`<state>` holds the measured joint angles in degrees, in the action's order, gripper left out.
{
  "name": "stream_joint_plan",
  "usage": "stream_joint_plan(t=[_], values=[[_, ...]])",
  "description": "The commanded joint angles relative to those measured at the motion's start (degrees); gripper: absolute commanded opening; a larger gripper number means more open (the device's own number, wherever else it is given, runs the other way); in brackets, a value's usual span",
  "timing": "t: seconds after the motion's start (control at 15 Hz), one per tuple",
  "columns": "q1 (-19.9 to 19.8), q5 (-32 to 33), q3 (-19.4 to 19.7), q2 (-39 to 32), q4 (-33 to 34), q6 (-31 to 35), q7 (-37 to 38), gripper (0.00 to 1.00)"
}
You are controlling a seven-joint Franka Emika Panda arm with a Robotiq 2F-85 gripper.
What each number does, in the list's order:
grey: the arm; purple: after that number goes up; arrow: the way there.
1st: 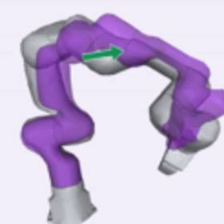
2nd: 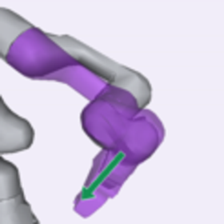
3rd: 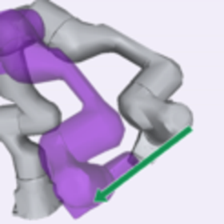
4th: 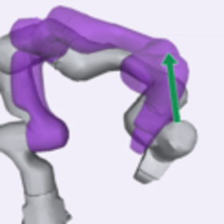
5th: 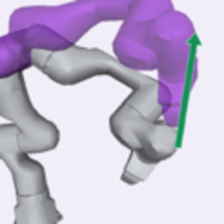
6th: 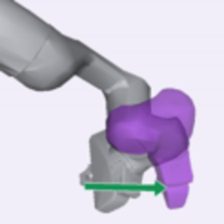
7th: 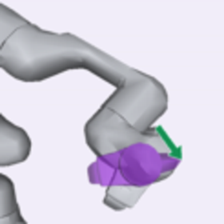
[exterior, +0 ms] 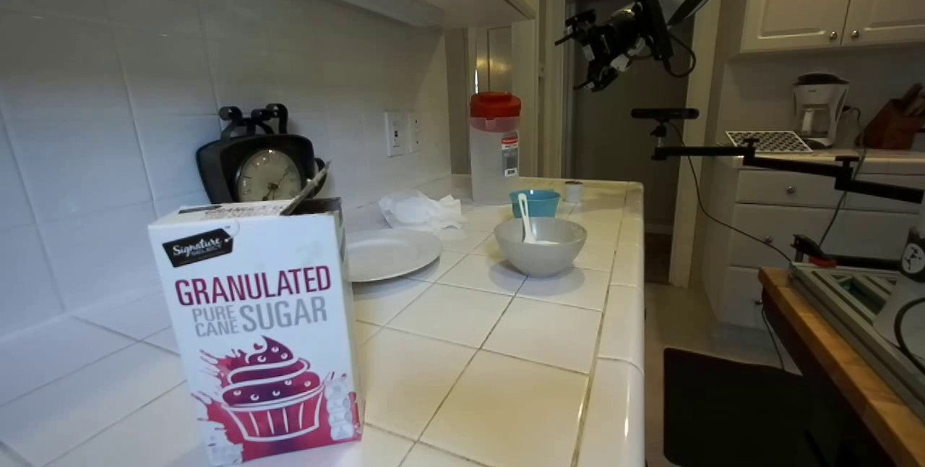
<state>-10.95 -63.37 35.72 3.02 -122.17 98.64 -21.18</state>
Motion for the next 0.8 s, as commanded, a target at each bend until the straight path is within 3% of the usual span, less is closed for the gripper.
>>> stream_joint_plan(t=[0.0, 0.4, 0.73], values=[[-3.6, -0.2, -3.5, -0.3, 0.2, -0.4, -0.1, 1.00], [-3.7, -0.2, -3.5, -0.3, 0.2, -0.4, -0.1, 1.00], [-6.4, 6.6, -8.0, -0.6, 0.7, 5.1, 6.3, 1.00]])
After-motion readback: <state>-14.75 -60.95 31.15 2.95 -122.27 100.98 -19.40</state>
